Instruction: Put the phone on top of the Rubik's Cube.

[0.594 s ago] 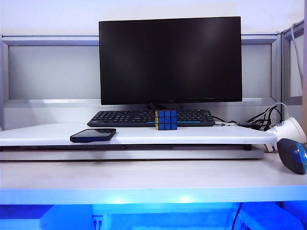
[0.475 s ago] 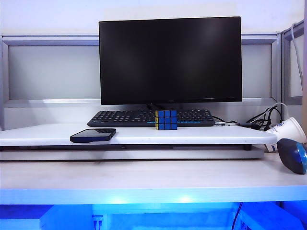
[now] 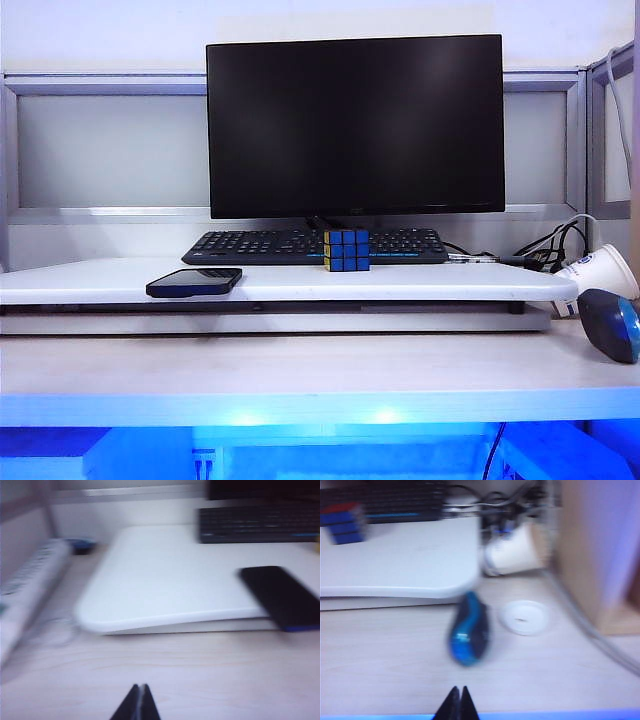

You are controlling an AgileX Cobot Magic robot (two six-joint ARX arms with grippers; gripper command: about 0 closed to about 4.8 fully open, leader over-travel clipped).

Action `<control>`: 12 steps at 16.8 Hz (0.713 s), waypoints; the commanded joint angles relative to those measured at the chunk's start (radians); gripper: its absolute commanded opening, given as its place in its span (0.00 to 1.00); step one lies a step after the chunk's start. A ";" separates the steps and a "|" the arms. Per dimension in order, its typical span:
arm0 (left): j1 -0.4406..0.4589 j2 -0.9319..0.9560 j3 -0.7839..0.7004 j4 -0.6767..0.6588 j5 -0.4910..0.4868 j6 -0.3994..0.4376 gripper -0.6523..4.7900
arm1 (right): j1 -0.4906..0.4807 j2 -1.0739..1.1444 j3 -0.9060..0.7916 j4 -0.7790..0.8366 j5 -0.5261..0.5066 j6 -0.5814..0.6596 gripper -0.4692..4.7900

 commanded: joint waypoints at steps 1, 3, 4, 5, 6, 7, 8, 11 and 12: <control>0.002 0.000 0.001 0.013 0.156 -0.014 0.12 | 0.001 -0.001 -0.008 0.053 -0.106 0.014 0.11; 0.002 0.000 0.001 0.012 0.224 -0.019 0.12 | 0.001 -0.001 -0.008 0.101 -0.111 0.078 0.20; 0.002 0.000 0.001 0.012 0.243 -0.019 0.12 | 0.001 -0.001 -0.007 0.128 -0.110 0.111 0.30; 0.002 0.000 0.001 0.012 0.256 -0.019 0.12 | 0.001 -0.001 -0.007 0.154 -0.111 0.156 0.36; 0.002 0.000 0.001 0.012 0.262 -0.019 0.12 | 0.001 -0.001 -0.007 0.171 -0.123 0.201 0.37; 0.002 0.000 0.001 0.012 0.262 -0.020 0.12 | 0.001 -0.001 -0.007 0.182 -0.150 0.246 0.37; 0.002 0.000 0.001 0.012 0.262 -0.021 0.12 | 0.002 -0.001 -0.005 0.189 -0.196 0.301 0.37; 0.002 0.000 0.001 0.009 0.264 -0.027 0.12 | 0.006 -0.001 0.029 0.169 -0.311 0.425 0.38; 0.002 0.000 0.001 0.004 0.280 -0.027 0.12 | 0.015 -0.001 0.046 0.168 -0.327 0.457 0.39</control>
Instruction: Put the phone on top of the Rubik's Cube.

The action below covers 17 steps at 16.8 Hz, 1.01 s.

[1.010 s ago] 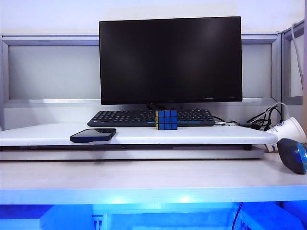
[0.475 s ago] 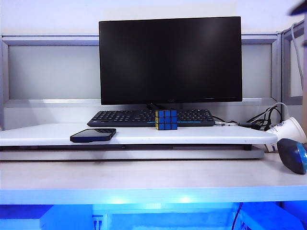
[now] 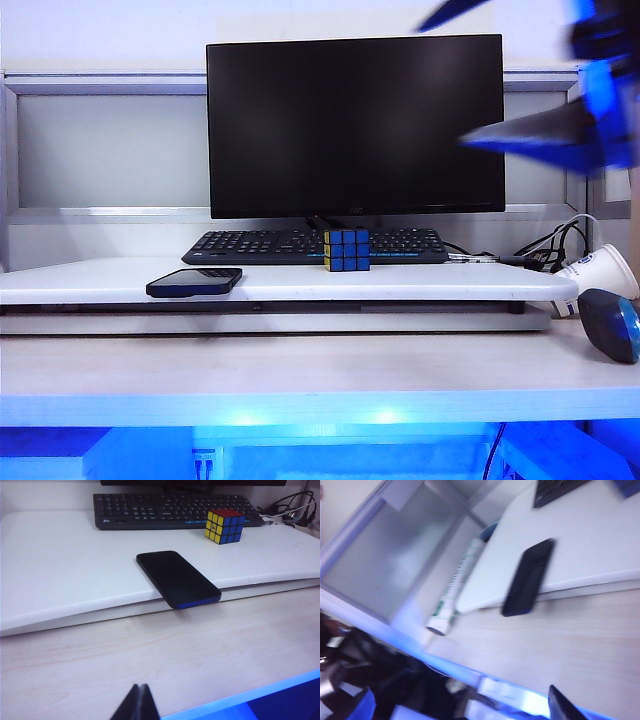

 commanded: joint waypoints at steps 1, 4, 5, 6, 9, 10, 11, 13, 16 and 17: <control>0.002 0.000 0.000 -0.001 0.007 -0.002 0.12 | 0.028 0.260 0.054 0.269 -0.029 0.171 1.00; 0.002 0.000 0.000 -0.001 0.007 -0.002 0.12 | 0.031 0.545 0.129 0.494 -0.092 0.358 1.00; 0.002 0.000 0.000 -0.001 0.007 -0.002 0.12 | 0.037 0.623 0.155 0.550 -0.092 0.398 1.00; 0.002 0.000 0.000 -0.001 0.007 -0.002 0.12 | 0.044 0.687 0.185 0.581 -0.092 0.410 1.00; 0.002 0.000 0.000 -0.001 0.007 -0.002 0.12 | 0.100 0.841 0.294 0.578 -0.076 0.410 1.00; 0.002 0.000 0.000 0.000 0.007 -0.003 0.12 | 0.128 0.898 0.343 0.576 -0.065 0.410 1.00; 0.002 0.000 0.000 -0.001 0.007 -0.003 0.12 | 0.144 0.940 0.381 0.576 -0.056 0.410 1.00; 0.002 0.000 0.000 0.000 0.007 -0.017 0.12 | 0.171 1.028 0.463 0.566 -0.050 0.410 1.00; 0.002 0.000 0.000 0.000 0.006 -0.021 0.12 | 0.171 1.108 0.563 0.498 -0.039 0.401 1.00; 0.002 0.000 0.000 0.000 0.006 -0.021 0.12 | 0.169 1.121 0.585 0.465 -0.025 0.397 1.00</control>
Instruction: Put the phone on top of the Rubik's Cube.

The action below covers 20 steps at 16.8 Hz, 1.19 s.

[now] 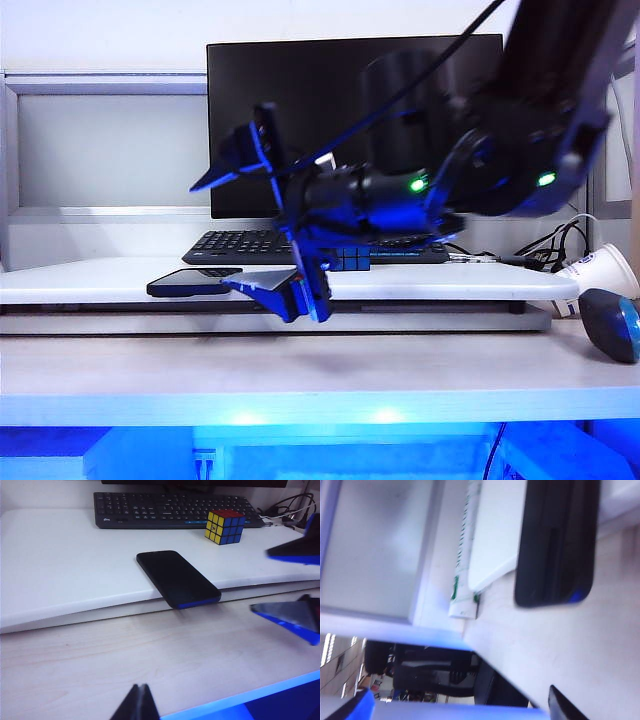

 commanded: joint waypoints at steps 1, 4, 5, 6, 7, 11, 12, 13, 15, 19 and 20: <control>0.002 0.000 0.000 0.000 0.005 -0.003 0.12 | -0.002 0.029 0.048 -0.055 0.029 -0.021 1.00; 0.002 0.000 0.000 0.001 0.003 -0.003 0.12 | -0.002 0.071 0.093 -0.093 0.049 -0.041 1.00; 0.002 0.000 0.000 0.002 0.003 -0.003 0.12 | -0.003 0.085 0.111 -0.095 0.056 -0.041 1.00; 0.002 0.000 0.000 0.002 0.003 -0.003 0.12 | -0.003 0.100 0.129 -0.095 0.056 -0.042 1.00; 0.002 0.000 0.000 0.003 0.003 -0.003 0.12 | -0.003 0.118 0.149 -0.100 0.067 -0.042 1.00; 0.002 0.000 0.000 0.011 0.003 -0.002 0.12 | -0.006 0.154 0.182 -0.121 0.101 -0.042 1.00; 0.002 0.000 0.000 0.012 0.003 -0.003 0.12 | -0.007 0.162 0.191 -0.125 0.105 -0.042 0.98; 0.002 0.000 0.000 0.012 0.003 -0.003 0.12 | -0.008 0.175 0.211 -0.126 0.105 -0.042 0.95; 0.002 0.000 0.000 0.012 0.003 -0.002 0.12 | -0.008 0.178 0.240 -0.149 0.105 -0.068 0.95; 0.002 0.000 0.000 0.012 0.003 -0.002 0.12 | -0.012 0.178 0.249 -0.170 0.149 -0.068 0.79; 0.002 0.000 0.000 0.013 0.002 -0.003 0.12 | -0.013 0.178 0.249 -0.170 0.150 -0.068 0.77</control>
